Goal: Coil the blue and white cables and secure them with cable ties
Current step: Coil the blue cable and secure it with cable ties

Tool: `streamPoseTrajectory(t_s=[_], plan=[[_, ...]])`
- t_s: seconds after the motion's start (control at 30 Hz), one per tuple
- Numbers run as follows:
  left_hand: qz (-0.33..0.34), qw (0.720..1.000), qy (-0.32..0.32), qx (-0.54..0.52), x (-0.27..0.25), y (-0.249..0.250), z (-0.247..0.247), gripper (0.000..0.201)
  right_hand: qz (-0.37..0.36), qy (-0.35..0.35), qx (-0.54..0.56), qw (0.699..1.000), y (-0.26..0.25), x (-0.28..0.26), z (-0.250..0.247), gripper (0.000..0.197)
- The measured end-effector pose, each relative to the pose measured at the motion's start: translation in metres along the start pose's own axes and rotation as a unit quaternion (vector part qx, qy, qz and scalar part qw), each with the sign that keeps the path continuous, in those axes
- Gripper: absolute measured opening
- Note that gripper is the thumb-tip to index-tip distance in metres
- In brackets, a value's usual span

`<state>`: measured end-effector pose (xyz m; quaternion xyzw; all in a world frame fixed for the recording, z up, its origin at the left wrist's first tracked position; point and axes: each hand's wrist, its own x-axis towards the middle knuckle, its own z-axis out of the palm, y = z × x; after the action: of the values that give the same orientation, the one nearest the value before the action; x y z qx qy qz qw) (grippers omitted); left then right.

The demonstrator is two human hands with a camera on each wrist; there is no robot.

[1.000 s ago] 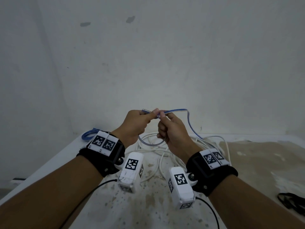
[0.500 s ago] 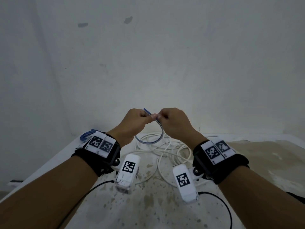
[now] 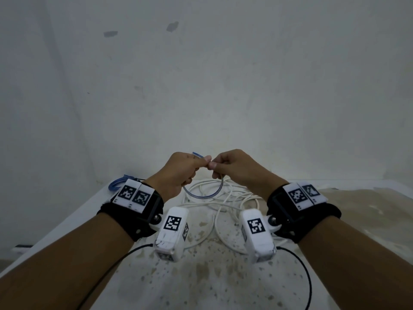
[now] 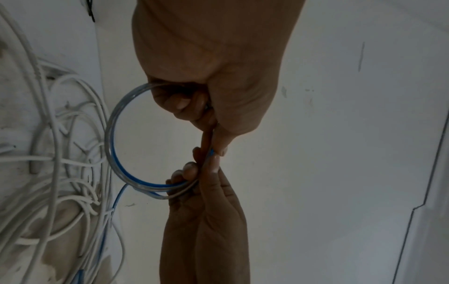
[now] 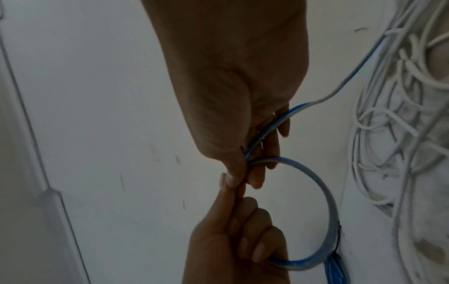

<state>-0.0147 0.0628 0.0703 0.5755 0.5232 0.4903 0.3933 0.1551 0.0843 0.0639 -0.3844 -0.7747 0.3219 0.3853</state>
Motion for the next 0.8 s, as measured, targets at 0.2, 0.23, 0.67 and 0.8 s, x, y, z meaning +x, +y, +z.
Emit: streamPoseTrajectory(t_s=[0.2,0.23,0.67,0.8], plan=[[0.031,0.997,-0.001,0.069,-0.001,0.006,0.001,0.027,0.059,-0.069,0.092,0.992,0.004,0.000,-0.006,0.034],[0.025,0.998,-0.008,0.061,0.000,0.006,0.002,0.025,0.066,-0.067,0.107,0.990,0.004,0.000,-0.007,0.031],[-0.177,0.972,-0.139,0.060,-0.024,-0.012,0.041,0.049,0.062,0.167,0.276,0.945,-0.017,0.010,-0.032,0.026],[-0.241,0.906,-0.238,-0.255,-0.001,-0.013,0.091,0.085,0.078,0.201,0.334,0.918,-0.030,0.001,-0.030,0.026]])
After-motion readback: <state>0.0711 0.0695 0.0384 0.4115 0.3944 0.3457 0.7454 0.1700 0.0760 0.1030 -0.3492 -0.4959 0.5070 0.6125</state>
